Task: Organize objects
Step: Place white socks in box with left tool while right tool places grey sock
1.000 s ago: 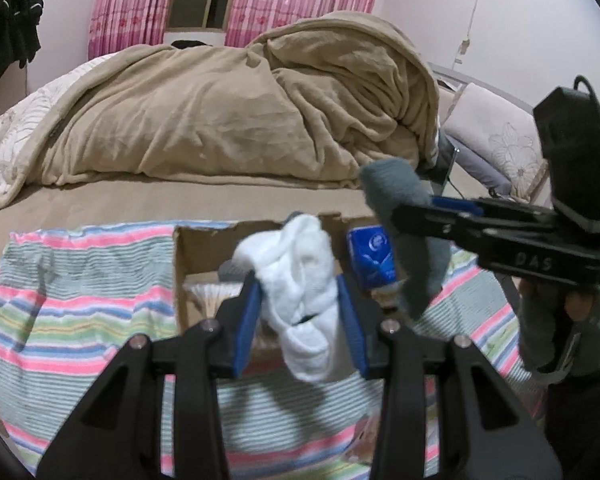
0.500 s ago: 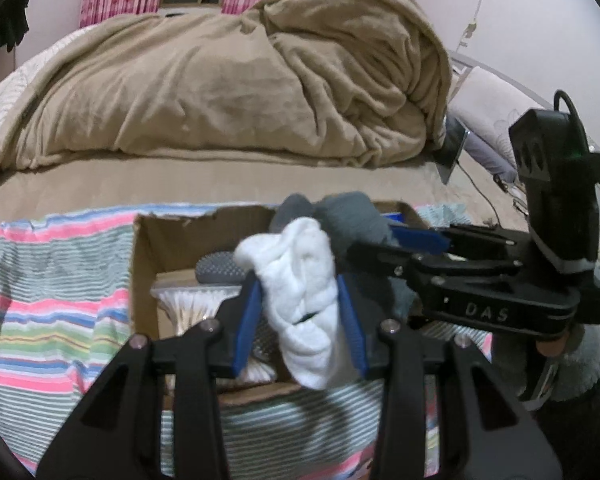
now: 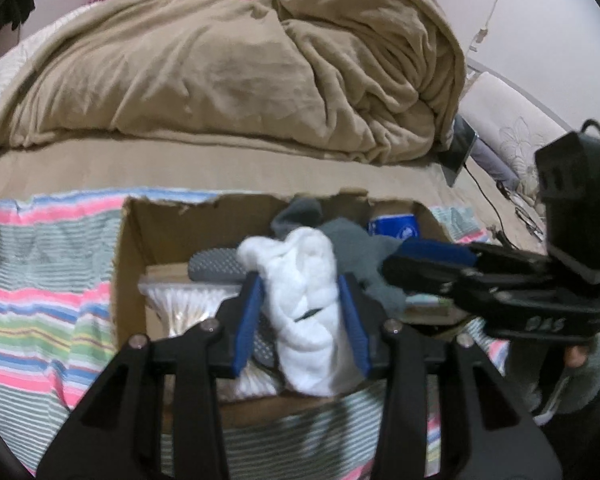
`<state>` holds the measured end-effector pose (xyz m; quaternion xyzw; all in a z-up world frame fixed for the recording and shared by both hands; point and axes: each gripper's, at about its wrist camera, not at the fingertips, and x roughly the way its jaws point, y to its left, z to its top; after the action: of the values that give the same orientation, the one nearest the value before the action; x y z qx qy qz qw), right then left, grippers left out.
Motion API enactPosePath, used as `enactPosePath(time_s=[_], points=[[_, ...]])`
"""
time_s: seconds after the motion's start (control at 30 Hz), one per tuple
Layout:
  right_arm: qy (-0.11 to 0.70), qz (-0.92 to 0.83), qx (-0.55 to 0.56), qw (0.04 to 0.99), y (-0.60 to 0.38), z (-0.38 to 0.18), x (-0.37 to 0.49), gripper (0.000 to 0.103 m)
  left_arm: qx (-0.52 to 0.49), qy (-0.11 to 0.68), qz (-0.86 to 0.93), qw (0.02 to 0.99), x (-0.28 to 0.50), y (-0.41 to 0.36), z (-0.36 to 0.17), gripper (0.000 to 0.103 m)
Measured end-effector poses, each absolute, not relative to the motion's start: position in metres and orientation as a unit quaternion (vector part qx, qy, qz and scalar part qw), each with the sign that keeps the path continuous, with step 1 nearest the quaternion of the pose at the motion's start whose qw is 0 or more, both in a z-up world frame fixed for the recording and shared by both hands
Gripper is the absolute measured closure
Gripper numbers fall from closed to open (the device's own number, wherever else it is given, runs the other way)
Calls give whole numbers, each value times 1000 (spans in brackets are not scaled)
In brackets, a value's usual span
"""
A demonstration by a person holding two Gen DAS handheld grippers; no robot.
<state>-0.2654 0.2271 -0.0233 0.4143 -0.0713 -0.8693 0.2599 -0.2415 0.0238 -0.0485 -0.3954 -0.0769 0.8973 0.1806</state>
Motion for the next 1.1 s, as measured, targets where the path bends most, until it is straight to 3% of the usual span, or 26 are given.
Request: enactPosePath(time_s=[0.2,0.23,0.3,0.33,0.57,0.87,1.0,1.1], points=[[-53,-881,402,243,230,-10,-255,47,-400,-49,902,158,-238,25,-52,55],[-46,-884,399,240,230,-8,-250,47,-400,-54,901,161,-238,24,-50,51],[-30,-890,393,230,230,-4,-240,43,-397,-62,901,163,-235,21,-46,28],[-22,-893,389,226,230,-3,-234,41,-395,-65,901,165,-233,20,-44,26],[23,-901,378,213,226,2,-193,30,-381,-54,909,163,-198,17,-24,26],[57,-900,376,215,213,6,-157,30,-350,-50,924,149,-128,-1,-2,26],[66,-896,378,222,205,4,-145,30,-349,-58,925,140,-103,-10,-1,17],[72,-893,380,229,200,1,-136,30,-348,-53,928,124,-89,-14,-1,17]])
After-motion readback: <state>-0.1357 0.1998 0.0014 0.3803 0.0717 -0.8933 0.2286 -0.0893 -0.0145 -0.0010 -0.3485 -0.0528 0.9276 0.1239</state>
